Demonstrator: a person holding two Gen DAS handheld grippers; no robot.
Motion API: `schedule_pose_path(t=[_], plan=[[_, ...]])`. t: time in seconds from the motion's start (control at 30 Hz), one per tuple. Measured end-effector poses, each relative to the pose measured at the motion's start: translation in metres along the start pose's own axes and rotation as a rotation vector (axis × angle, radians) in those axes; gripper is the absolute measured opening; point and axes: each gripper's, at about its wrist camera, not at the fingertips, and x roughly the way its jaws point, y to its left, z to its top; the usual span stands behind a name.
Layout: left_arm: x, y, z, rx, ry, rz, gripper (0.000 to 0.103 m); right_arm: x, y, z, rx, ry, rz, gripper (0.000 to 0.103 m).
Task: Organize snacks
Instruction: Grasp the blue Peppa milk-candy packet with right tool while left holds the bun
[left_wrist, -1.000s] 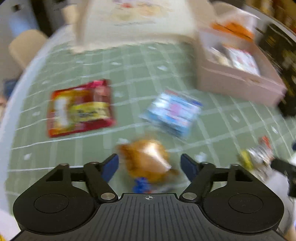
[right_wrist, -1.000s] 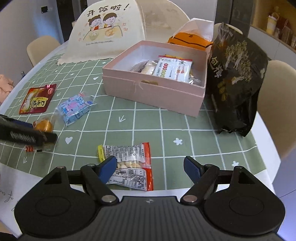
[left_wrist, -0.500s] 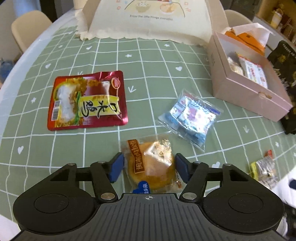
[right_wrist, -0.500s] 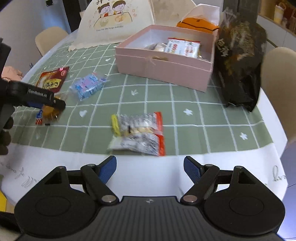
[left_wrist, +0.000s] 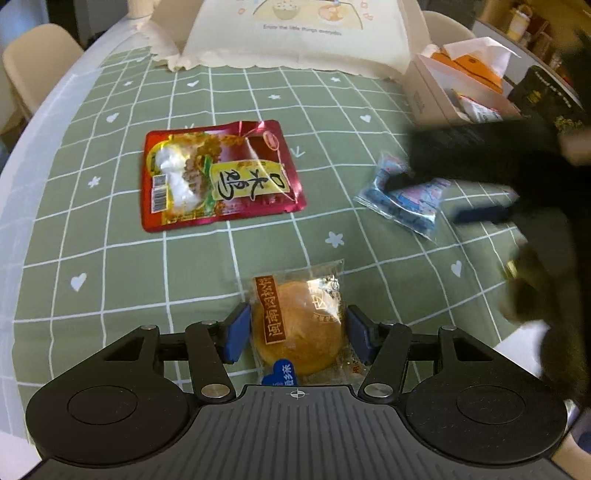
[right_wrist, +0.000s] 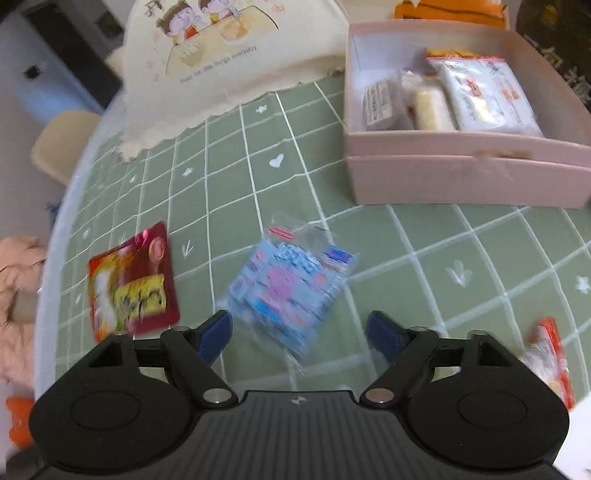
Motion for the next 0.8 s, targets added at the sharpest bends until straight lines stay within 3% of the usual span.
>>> schedule_pose_path(t=[0.07, 0.2, 0.3, 0.37, 0.53, 0.67, 0.8], plan=[[0.001, -0.001, -0.001, 0.014, -0.008, -0.006, 0.061, 0.011, 0.014, 0.007, -0.040, 0.018, -0.021, 0.093], [0.003, -0.008, 0.001, 0.019, -0.007, 0.003, 0.061, 0.022, 0.031, 0.008, -0.186, 0.008, -0.091, 0.092], [0.004, -0.012, 0.003, -0.005, -0.007, 0.010, 0.061, 0.018, 0.030, 0.004, -0.318, -0.006, -0.111, 0.074], [0.007, -0.021, 0.005, -0.015, -0.011, 0.009, 0.061, 0.009, 0.019, 0.002, -0.372, 0.000, -0.082, 0.065], [0.014, -0.054, 0.005, 0.002, -0.048, 0.008, 0.061, -0.018, -0.030, -0.022, -0.483, -0.001, -0.011, 0.065], [0.017, -0.076, 0.000, 0.011, -0.075, 0.006, 0.062, -0.040, -0.067, -0.047, -0.592, -0.048, -0.005, 0.065], [0.020, -0.092, 0.000, 0.018, -0.065, 0.010, 0.061, -0.062, -0.092, -0.063, -0.601, -0.051, 0.009, 0.069]])
